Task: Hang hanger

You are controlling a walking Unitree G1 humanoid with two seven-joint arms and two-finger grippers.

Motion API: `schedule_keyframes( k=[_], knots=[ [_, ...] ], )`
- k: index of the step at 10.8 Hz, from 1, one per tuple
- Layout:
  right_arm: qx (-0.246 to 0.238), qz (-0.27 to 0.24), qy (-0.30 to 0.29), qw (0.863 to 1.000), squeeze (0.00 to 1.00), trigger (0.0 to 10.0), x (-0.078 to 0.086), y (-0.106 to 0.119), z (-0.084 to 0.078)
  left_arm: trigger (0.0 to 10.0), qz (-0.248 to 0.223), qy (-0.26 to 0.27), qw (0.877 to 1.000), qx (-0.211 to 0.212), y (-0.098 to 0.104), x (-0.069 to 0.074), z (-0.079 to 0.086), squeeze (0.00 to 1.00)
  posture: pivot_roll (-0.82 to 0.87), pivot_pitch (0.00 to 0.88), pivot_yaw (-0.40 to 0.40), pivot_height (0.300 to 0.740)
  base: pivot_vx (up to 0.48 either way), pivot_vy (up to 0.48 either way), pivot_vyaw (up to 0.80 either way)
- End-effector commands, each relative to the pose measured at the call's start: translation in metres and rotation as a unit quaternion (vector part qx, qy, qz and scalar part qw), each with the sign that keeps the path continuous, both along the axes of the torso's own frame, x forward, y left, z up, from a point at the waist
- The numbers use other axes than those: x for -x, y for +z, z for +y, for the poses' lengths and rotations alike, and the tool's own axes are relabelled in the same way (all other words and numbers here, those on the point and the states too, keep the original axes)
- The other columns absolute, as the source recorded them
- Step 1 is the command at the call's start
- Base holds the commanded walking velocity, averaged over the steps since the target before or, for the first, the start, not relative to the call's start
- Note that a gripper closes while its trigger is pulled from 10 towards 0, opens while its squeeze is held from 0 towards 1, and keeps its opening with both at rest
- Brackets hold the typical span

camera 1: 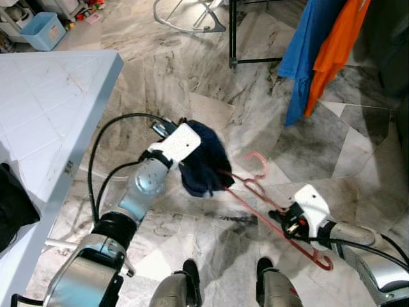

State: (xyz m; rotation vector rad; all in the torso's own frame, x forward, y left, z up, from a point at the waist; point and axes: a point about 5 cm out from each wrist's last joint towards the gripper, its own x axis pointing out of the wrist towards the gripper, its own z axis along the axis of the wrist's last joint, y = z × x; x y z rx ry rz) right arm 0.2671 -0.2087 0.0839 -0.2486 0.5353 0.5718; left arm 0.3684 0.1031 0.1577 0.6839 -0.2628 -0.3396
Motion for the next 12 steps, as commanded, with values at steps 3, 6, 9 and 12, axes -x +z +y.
schedule_keyframes(
  k=[3, 6, 9, 12],
  knots=[
    [-0.042, -0.007, -0.100, 0.994, 0.00, 10.0, -0.012, -0.006, -0.011, 10.0, -0.020, -0.008, 0.999, 0.029, 0.008, 0.003, 0.002, 0.00, -0.17, 0.299, 0.188, 0.740, 0.000, 0.000, 0.00],
    [-0.110, -0.063, -0.273, 0.954, 0.00, 10.0, -0.035, 0.011, -0.039, 10.0, -0.012, -0.018, 0.999, 0.045, -0.002, 0.012, 0.008, 0.00, -0.17, 0.302, 0.187, 0.740, 0.000, 0.000, 0.00],
    [-0.330, -0.113, -0.371, 0.860, 0.00, 10.0, -0.064, 0.050, -0.033, 10.0, -0.009, -0.167, 0.984, 0.067, -0.009, 0.045, -0.031, 0.00, -0.16, 0.303, 0.182, 0.740, 0.000, 0.000, 0.00],
    [-0.452, -0.054, -0.289, 0.842, 0.00, 10.0, -0.081, 0.068, 0.044, 10.0, -0.007, -0.276, 0.960, 0.048, -0.014, 0.072, -0.070, 0.00, -0.17, 0.303, 0.174, 0.740, 0.000, 0.000, 0.00]
  ],
)
